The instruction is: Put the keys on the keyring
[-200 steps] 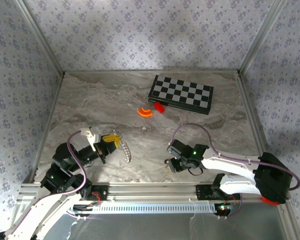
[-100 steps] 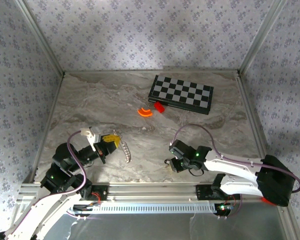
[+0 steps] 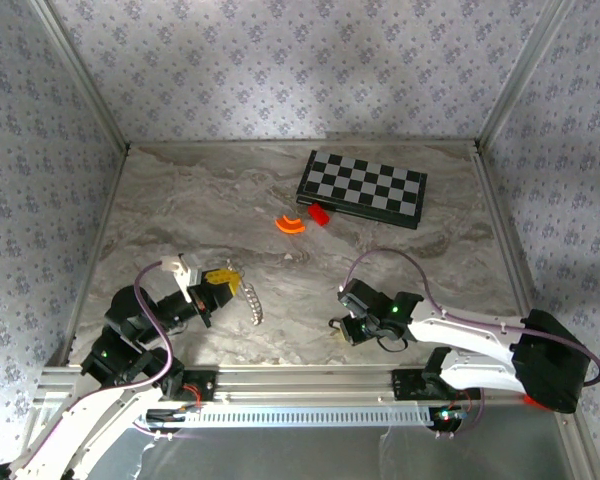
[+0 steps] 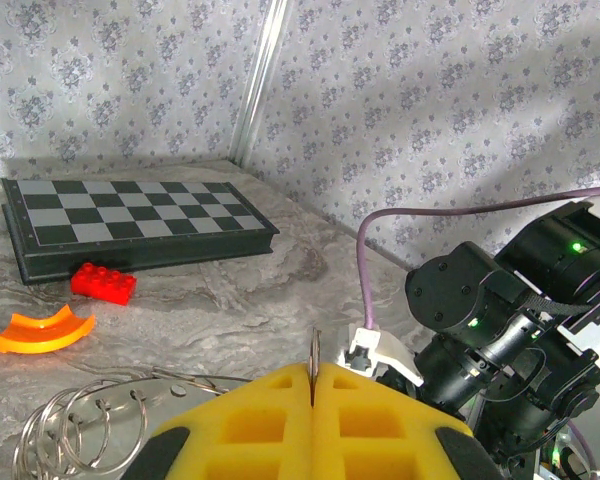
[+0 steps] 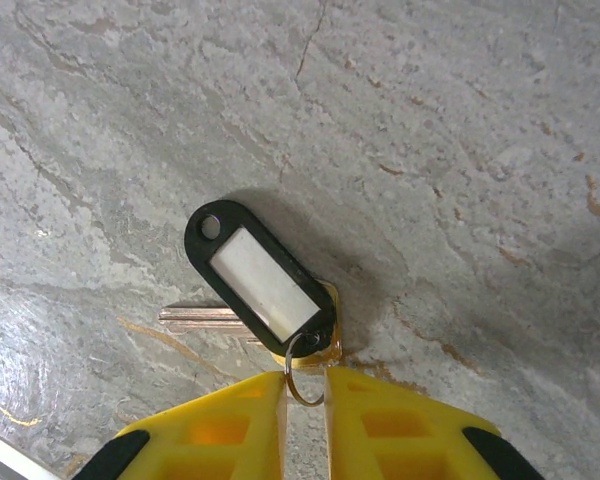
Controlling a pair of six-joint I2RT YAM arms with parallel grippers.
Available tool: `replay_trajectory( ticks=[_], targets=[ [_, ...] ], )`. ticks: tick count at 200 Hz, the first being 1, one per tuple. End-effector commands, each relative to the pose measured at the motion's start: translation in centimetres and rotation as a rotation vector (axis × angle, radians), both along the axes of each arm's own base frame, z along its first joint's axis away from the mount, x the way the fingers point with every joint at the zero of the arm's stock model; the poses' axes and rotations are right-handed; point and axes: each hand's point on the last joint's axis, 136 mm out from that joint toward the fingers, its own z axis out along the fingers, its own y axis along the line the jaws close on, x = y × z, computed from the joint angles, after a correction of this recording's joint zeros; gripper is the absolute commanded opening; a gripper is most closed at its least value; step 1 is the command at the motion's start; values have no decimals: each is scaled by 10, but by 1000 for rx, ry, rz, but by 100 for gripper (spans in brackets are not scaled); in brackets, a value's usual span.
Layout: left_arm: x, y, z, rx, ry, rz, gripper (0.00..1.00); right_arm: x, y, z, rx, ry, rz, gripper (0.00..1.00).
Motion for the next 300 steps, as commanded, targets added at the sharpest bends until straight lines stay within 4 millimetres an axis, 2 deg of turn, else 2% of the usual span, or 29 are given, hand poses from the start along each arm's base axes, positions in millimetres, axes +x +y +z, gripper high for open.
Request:
replay_trajectory(
  ticks=[1, 100, 211, 257, 277, 300],
  targets=[
    [-7, -1, 20, -51, -54, -29, 0, -1, -3, -4, -18, 6, 14, 18],
    [-8, -1, 22, -55, -57, -30, 0, 1, -3, -4, -27, 2, 24, 17],
    [-9, 1, 24, -38, -56, -26, 0, 1, -2, 5, -2, -46, 35, 8],
    [-13, 0, 32, -31, -54, -45, 0, 0, -2, 28, 59, -162, 62, 0],
    [-18, -1, 40, -37, -57, -65, 0, -3, 6, 51, 122, -263, 121, 0],
    [-24, -1, 48, -31, -68, -90, 0, -8, 19, 88, 229, -387, 218, 0]
  ],
)
